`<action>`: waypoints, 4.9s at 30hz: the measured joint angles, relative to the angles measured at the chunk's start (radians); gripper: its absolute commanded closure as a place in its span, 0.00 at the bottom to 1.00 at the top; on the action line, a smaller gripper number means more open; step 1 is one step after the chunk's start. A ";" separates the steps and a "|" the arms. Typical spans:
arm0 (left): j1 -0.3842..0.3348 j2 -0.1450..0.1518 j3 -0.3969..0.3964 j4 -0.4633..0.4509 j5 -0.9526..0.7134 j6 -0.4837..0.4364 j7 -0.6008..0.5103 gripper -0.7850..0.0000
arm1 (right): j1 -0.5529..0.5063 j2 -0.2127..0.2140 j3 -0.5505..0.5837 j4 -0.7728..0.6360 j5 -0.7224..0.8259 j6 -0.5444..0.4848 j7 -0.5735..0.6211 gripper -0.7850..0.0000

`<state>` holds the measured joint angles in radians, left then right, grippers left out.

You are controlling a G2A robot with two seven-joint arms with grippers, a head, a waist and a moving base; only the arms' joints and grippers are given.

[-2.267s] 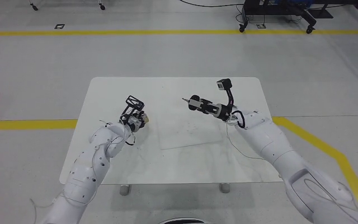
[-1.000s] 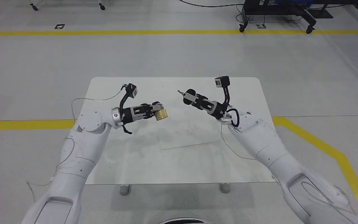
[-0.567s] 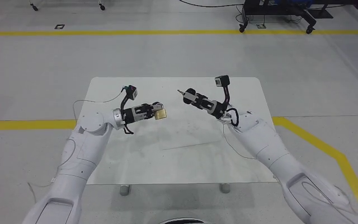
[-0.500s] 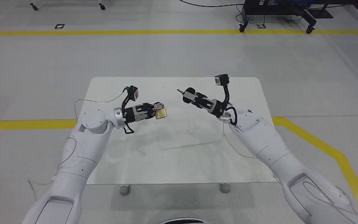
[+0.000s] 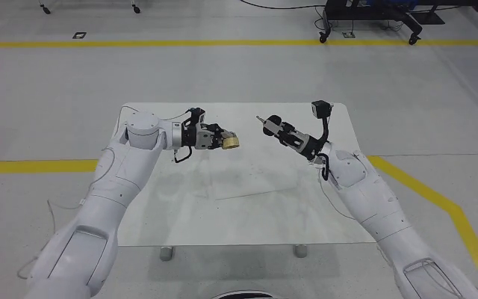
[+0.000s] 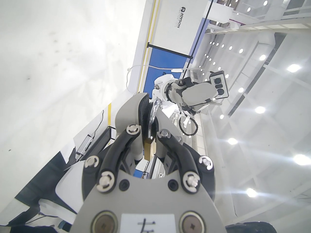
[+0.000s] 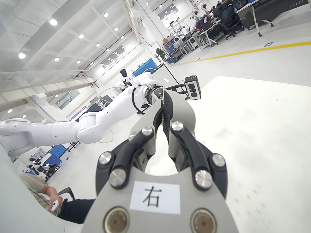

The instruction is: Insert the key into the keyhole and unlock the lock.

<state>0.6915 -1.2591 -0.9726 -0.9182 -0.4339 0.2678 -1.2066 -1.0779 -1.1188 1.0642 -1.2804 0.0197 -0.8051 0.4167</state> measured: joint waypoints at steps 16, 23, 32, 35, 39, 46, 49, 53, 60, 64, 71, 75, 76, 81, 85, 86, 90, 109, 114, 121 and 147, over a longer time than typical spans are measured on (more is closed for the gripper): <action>0.004 0.001 0.002 -0.009 0.012 0.000 0.010 1.00 | 0.002 -0.001 -0.002 0.004 0.001 -0.001 0.000 1.00; -0.047 0.006 0.017 -0.006 0.100 0.163 0.081 1.00 | 0.008 0.009 0.015 -0.034 -0.211 0.096 0.021 1.00; -0.181 -0.064 0.160 0.123 0.049 0.367 0.020 1.00 | -0.070 0.039 0.078 -0.208 -0.577 0.062 0.014 1.00; -0.203 -0.092 0.203 0.167 0.008 0.363 0.018 1.00 | -0.105 0.049 0.118 -0.228 -0.630 0.022 -0.032 1.00; -0.223 -0.118 0.232 0.239 -0.046 0.356 0.010 1.00 | -0.144 0.055 0.144 -0.262 -0.663 0.004 -0.065 1.00; -0.244 -0.152 0.240 0.340 -0.114 0.343 0.024 1.00 | -0.143 0.055 0.143 -0.261 -0.662 0.005 -0.064 1.00; -0.244 -0.153 0.240 0.343 -0.116 0.342 0.025 1.00 | -0.143 0.055 0.143 -0.261 -0.662 0.005 -0.064 1.00; -0.244 -0.153 0.240 0.343 -0.115 0.342 0.024 1.00 | -0.147 0.058 0.152 -0.303 -0.713 0.029 -0.060 1.00; -0.244 -0.153 0.240 0.343 -0.115 0.342 0.024 1.00 | -0.206 0.076 0.176 -0.472 -1.138 0.095 -0.043 1.00; -0.244 -0.153 0.240 0.343 -0.115 0.342 0.024 1.00 | -0.208 0.080 0.166 -0.519 -1.275 0.101 -0.051 1.00; -0.213 -0.149 0.245 0.259 -0.074 0.379 0.133 1.00 | -0.235 0.089 0.142 -0.637 -1.525 0.106 -0.073 1.00; -0.203 -0.144 0.234 0.242 -0.084 0.405 0.127 1.00 | -0.233 0.090 0.112 -0.668 -1.628 0.108 -0.047 1.00; -0.202 -0.143 0.232 0.239 -0.085 0.407 0.128 1.00 | -0.233 0.090 0.103 -0.675 -1.649 0.111 -0.040 1.00; -0.197 -0.137 0.229 0.224 -0.076 0.418 0.121 1.00 | -0.229 0.086 0.062 -0.687 -1.734 0.137 -0.013 1.00; -0.191 -0.135 0.230 0.220 -0.073 0.425 0.113 1.00 | -0.220 0.081 0.045 -0.679 -1.736 0.146 0.007 1.00; -0.189 -0.135 0.231 0.219 -0.072 0.426 0.112 1.00 | -0.216 0.080 0.039 -0.677 -1.734 0.147 0.015 1.00; -0.188 -0.137 0.237 0.213 -0.067 0.431 0.107 1.00 | -0.204 0.075 0.018 -0.675 -1.743 0.145 0.040 1.00; -0.196 -0.139 0.254 0.208 -0.046 0.435 0.089 1.00 | -0.203 0.067 0.000 -0.680 -1.770 0.160 0.082 1.00; -0.201 -0.140 0.257 0.211 -0.045 0.432 0.086 1.00 | -0.197 0.063 -0.015 -0.678 -1.777 0.152 0.089 1.00; -0.208 -0.142 0.271 0.217 -0.044 0.429 0.083 1.00 | -0.191 0.059 -0.023 -0.682 -1.782 0.154 0.099 1.00; -0.234 -0.148 0.324 0.245 -0.064 0.410 0.064 1.00 | -0.173 0.039 -0.074 -0.696 -1.826 0.158 0.180 1.00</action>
<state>0.4572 -1.4071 -0.6481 -0.6729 -0.4974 0.6774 -1.1428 -1.2506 -1.0799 0.9897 -1.9759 -1.8068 -0.6470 0.5964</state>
